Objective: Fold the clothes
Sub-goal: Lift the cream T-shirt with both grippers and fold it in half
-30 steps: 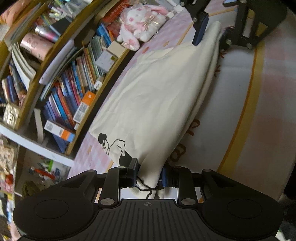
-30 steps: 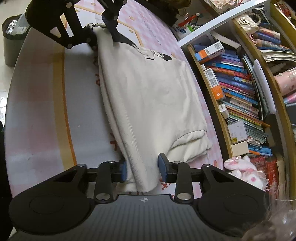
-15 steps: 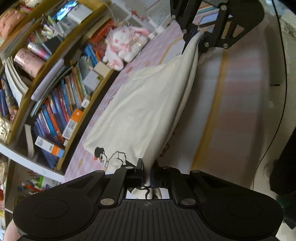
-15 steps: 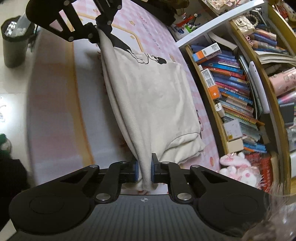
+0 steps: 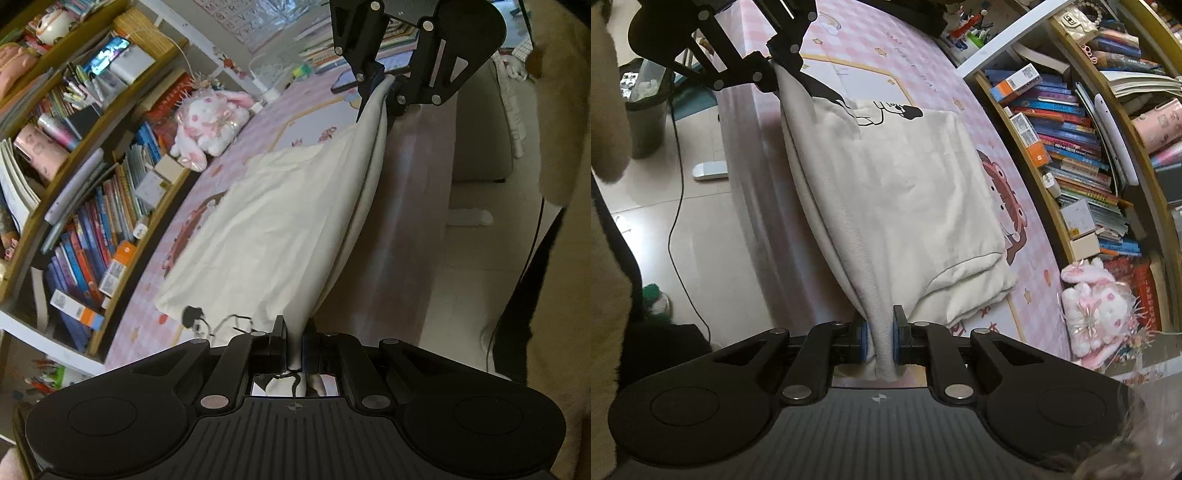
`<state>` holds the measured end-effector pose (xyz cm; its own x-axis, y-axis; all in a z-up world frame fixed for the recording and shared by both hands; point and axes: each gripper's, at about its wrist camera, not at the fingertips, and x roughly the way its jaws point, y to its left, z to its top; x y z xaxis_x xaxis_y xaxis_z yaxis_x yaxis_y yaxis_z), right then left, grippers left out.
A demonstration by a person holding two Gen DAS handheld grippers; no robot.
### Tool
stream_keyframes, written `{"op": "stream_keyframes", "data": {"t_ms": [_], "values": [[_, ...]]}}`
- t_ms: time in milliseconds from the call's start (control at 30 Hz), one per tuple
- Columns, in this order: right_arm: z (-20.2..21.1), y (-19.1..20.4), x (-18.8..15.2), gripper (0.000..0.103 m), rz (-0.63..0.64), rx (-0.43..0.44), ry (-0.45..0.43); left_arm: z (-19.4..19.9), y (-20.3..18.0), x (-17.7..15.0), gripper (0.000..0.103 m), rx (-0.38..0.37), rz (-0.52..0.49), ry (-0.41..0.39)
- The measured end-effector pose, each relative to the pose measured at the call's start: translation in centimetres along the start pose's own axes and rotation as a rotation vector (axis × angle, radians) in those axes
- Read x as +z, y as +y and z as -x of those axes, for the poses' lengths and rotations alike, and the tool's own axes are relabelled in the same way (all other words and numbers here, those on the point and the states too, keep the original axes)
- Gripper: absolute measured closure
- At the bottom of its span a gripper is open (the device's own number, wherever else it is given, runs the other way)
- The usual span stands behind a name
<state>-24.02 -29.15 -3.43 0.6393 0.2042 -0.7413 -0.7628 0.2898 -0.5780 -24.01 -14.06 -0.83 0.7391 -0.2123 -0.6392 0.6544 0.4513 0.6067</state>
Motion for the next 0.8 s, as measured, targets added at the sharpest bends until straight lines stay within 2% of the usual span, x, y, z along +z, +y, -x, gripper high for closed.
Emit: {"op": "stream_keyframes", "data": {"t_ms": [267, 467, 800], "values": [[3.1, -4.5, 1.5, 0.092, -0.102, -0.011, -0.065, 1.0, 5.1, 2.0, 0.096, 0.110, 0.032, -0.052], [4.4, -9.1, 2.9, 0.093, -0.149, -0.037, -0.132, -0.4, 8.6, 4.0, 0.095, 0.175, 0.082, -0.055], [1.0, -14.5, 2.8, 0.093, -0.175, 0.007, -0.174, -5.0, 11.2, 5.8, 0.093, 0.196, 0.107, 0.022]]}}
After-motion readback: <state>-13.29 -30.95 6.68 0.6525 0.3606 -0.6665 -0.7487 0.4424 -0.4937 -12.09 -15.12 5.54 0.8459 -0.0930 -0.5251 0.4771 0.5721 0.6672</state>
